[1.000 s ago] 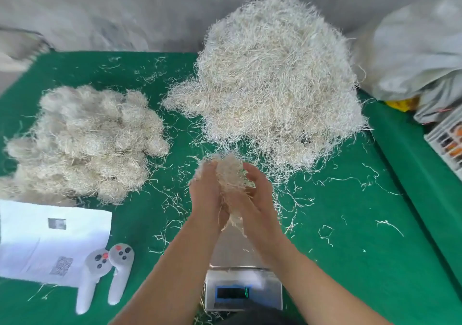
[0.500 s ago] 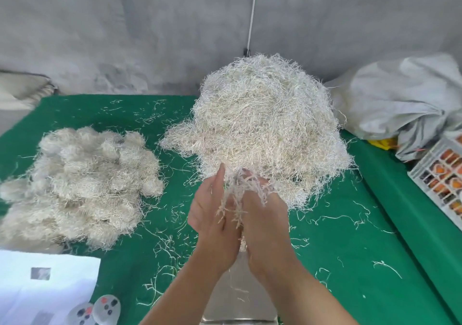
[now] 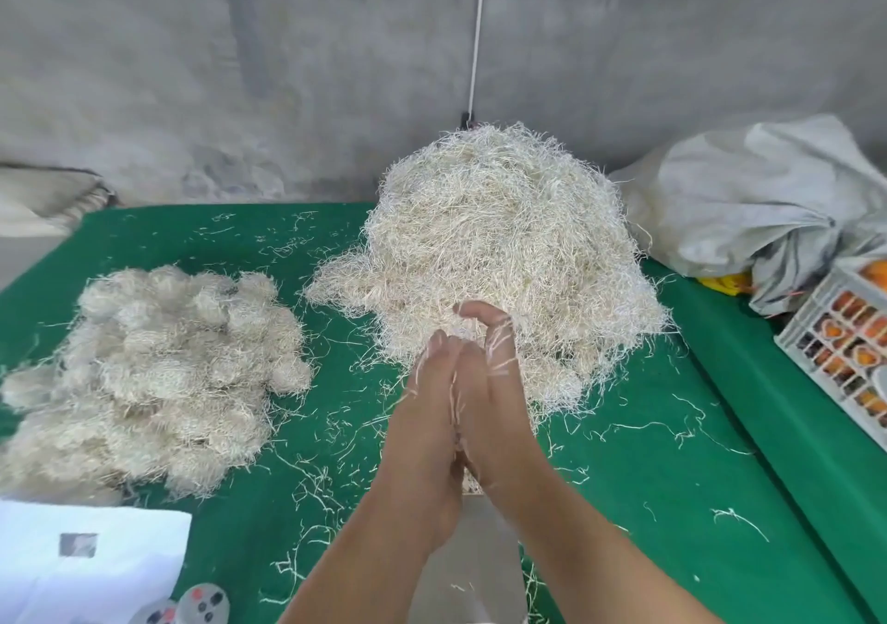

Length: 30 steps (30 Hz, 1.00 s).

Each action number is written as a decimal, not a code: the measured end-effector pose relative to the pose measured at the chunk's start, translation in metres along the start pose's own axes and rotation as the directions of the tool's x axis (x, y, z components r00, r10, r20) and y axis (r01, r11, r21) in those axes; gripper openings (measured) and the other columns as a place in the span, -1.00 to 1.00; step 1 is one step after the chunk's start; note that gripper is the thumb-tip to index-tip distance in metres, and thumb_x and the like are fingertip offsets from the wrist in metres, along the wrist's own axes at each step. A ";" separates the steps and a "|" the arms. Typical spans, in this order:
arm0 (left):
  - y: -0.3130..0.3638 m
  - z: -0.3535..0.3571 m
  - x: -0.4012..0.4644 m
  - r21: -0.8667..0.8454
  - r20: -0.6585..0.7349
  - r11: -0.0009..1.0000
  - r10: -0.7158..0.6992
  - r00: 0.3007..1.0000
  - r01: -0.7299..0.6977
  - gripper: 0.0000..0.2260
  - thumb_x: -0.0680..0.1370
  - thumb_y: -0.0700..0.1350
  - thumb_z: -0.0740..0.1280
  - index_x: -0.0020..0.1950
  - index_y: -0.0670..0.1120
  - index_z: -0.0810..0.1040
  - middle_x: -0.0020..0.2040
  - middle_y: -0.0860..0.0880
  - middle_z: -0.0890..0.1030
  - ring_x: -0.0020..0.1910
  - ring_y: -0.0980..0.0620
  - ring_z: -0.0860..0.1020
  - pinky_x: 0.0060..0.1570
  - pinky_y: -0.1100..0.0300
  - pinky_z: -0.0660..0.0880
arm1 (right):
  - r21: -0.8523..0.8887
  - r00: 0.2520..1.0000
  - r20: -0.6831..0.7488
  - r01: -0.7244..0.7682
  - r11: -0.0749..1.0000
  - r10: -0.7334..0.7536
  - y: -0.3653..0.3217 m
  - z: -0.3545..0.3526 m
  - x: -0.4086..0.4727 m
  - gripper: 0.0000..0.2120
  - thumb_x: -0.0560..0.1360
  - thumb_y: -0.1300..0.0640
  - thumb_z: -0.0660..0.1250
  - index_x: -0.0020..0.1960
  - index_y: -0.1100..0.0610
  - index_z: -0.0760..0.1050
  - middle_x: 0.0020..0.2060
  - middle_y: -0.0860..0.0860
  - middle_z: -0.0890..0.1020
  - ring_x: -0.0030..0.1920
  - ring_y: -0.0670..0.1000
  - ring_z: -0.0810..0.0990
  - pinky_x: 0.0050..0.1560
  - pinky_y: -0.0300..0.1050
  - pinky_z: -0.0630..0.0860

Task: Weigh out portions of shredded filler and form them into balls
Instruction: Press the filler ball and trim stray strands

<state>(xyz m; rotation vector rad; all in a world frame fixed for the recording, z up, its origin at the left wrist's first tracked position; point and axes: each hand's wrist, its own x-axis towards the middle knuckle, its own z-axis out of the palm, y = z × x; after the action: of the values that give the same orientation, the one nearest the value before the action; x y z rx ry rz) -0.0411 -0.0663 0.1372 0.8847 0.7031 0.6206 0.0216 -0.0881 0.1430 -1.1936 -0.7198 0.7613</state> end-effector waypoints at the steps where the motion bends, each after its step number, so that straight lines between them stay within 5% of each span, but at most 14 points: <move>1: 0.000 -0.001 0.000 0.003 0.012 1.000 -0.017 1.000 0.017 -0.57 0.45 0.40 0.40 0.15 0.17 0.72 0.06 0.01 0.75 0.10 0.02 0.71 0.12 -0.01 0.56 | -0.144 0.996 0.047 0.088 0.986 -0.082 0.007 -0.004 0.000 -0.66 0.72 0.07 0.14 0.34 -0.36 0.34 0.04 0.04 0.56 0.00 -0.02 0.59 0.02 -0.02 0.56; 2: -0.001 -0.001 -0.001 0.006 0.024 1.000 -0.010 1.000 0.010 -0.55 0.45 0.41 0.39 0.18 0.16 0.71 0.08 0.01 0.75 0.13 0.03 0.70 0.19 -0.03 0.54 | -0.334 0.987 0.079 0.159 0.929 -0.140 0.012 -0.008 0.000 -0.54 0.69 0.00 0.13 0.39 -0.53 0.16 0.27 -0.04 0.42 0.28 -0.11 0.44 0.33 0.01 0.38; 4: -0.008 0.001 -0.001 -0.001 -0.005 1.000 0.007 1.000 -0.007 -0.43 0.45 0.45 0.35 0.27 0.11 0.68 0.17 0.00 0.73 0.23 0.02 0.67 0.35 -0.11 0.47 | -0.605 0.981 0.087 0.190 0.773 -0.173 0.015 -0.015 0.000 -0.48 0.63 -0.15 0.08 0.41 -0.61 -0.04 0.42 -0.22 0.13 0.47 -0.29 -0.01 0.51 -0.05 -0.08; 6: -0.013 0.001 -0.001 -0.046 -0.118 0.999 -0.025 0.993 0.020 -0.31 0.45 0.52 0.29 0.30 0.03 0.67 0.18 -0.06 0.72 0.23 -0.06 0.67 0.36 -0.14 0.46 | -0.696 0.992 0.097 0.122 0.707 -0.075 0.018 -0.018 0.000 -0.48 0.63 -0.24 0.07 0.54 -0.28 0.00 0.41 -0.23 0.10 0.48 -0.09 0.05 0.57 0.07 0.04; 9: -0.007 -0.016 0.016 -0.266 -0.271 0.964 -0.054 0.961 -0.020 -0.28 0.52 0.46 0.24 0.21 -0.18 0.66 0.00 -0.17 0.73 0.11 -0.24 0.71 0.13 -0.16 0.62 | -0.504 0.964 0.109 -0.158 0.849 0.244 0.011 -0.010 -0.004 -0.58 0.66 -0.18 0.22 0.42 0.00 0.33 0.32 -0.26 0.43 0.42 -0.03 0.41 0.37 -0.08 0.43; 12: 0.009 -0.031 0.030 -0.093 -0.364 0.991 0.058 0.929 -0.099 -0.44 0.59 0.36 0.24 0.08 -0.14 0.65 -0.10 -0.17 0.72 -0.05 -0.21 0.73 0.05 -0.16 0.66 | 0.102 0.897 0.123 -0.438 0.893 0.425 0.005 -0.007 -0.013 -0.47 0.60 -0.34 0.16 0.43 -0.10 0.52 0.24 -0.16 0.65 0.18 -0.16 0.62 0.15 -0.17 0.47; 14: 0.004 -0.017 0.027 0.102 -0.298 0.990 0.128 0.946 -0.102 -0.52 0.65 0.26 0.22 -0.13 -0.07 0.72 -0.26 -0.10 0.70 -0.28 -0.06 0.70 -0.17 0.05 0.67 | 0.233 0.893 0.126 -0.450 0.862 0.432 0.004 -0.012 -0.014 -0.51 0.61 -0.37 0.13 0.27 -0.10 0.61 0.15 -0.05 0.73 0.15 -0.10 0.70 0.21 -0.07 0.52; 17: -0.020 0.000 0.017 0.316 -0.143 0.932 0.233 0.962 -0.179 -0.61 0.74 0.08 0.15 -0.14 0.00 0.66 -0.26 -0.08 0.58 -0.32 0.01 0.53 -0.41 0.19 0.52 | 0.040 0.953 -0.061 -0.294 0.955 0.296 0.010 -0.010 -0.008 -0.73 0.70 -0.14 0.21 0.11 -0.11 0.67 -0.05 -0.06 0.76 0.02 -0.08 0.74 0.27 0.16 0.60; 19: -0.021 0.000 0.018 0.294 -0.124 0.938 0.228 0.966 -0.184 -0.66 0.71 0.12 0.19 0.26 -0.11 0.52 0.03 -0.20 0.54 -0.08 -0.03 0.57 -0.20 0.14 0.61 | 0.003 0.975 -0.095 -0.202 0.979 0.201 0.015 -0.009 -0.008 -0.76 0.70 -0.04 0.24 0.26 -0.23 0.62 0.10 -0.16 0.73 0.12 -0.16 0.70 0.30 0.10 0.60; 21: -0.016 -0.003 0.023 0.213 -0.165 0.968 0.171 0.971 -0.134 -0.49 0.64 0.18 0.26 0.41 -0.17 0.40 0.19 -0.25 0.53 0.11 -0.13 0.61 0.02 0.01 0.62 | -0.039 0.988 -0.119 -0.100 0.994 0.094 0.021 -0.011 -0.007 -0.75 0.68 -0.03 0.30 0.28 -0.30 0.61 0.08 -0.25 0.71 0.09 -0.22 0.69 0.17 -0.11 0.65; 23: -0.011 -0.003 0.024 0.033 -0.224 0.991 0.135 0.965 -0.131 -0.73 0.70 0.04 0.26 0.30 -0.10 0.48 0.10 -0.16 0.67 0.05 -0.06 0.70 -0.02 0.04 0.66 | -0.013 0.990 -0.128 -0.066 0.998 0.064 0.017 -0.019 -0.001 -0.86 0.61 -0.08 0.39 0.05 -0.14 0.72 -0.15 -0.16 0.74 -0.12 -0.08 0.74 -0.17 -0.27 0.65; 25: -0.011 -0.004 0.022 -0.033 -0.253 0.991 0.115 0.961 -0.127 -0.89 0.74 -0.11 0.21 0.08 0.03 0.52 -0.17 0.01 0.72 -0.21 0.11 0.70 -0.08 0.09 0.66 | 0.112 0.954 -0.206 -0.198 0.974 0.218 0.012 -0.027 0.011 -0.58 0.45 -0.25 0.42 -0.05 0.12 0.68 -0.21 0.10 0.75 -0.21 0.13 0.74 -0.27 -0.13 0.66; 28: -0.016 -0.008 0.021 -0.072 -0.339 0.997 0.003 0.941 -0.029 -0.70 0.62 0.17 0.34 0.13 -0.05 0.56 -0.09 -0.02 0.68 -0.08 0.02 0.63 0.23 -0.11 0.51 | 0.168 0.896 -0.211 -0.359 0.918 0.390 0.006 -0.031 0.018 -0.49 0.52 -0.26 0.42 0.02 0.23 0.59 -0.29 0.18 0.72 -0.25 0.20 0.76 -0.27 0.05 0.71; 30: -0.021 -0.002 0.018 -0.207 -0.208 0.972 -0.152 0.966 0.108 -0.47 0.51 0.36 0.34 0.21 -0.03 0.62 0.05 -0.04 0.71 0.06 -0.04 0.63 0.25 -0.12 0.51 | 0.017 0.939 -0.162 -0.305 0.952 0.303 0.010 -0.022 0.016 -0.55 0.59 -0.19 0.39 -0.12 0.22 0.62 -0.43 0.08 0.63 -0.38 0.06 0.71 -0.33 -0.07 0.66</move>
<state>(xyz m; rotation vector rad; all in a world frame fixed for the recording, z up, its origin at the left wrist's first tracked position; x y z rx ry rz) -0.0282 -0.0625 0.1136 0.5879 0.8798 0.6640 0.0475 -0.0843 0.1299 -1.3762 -0.4067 0.9042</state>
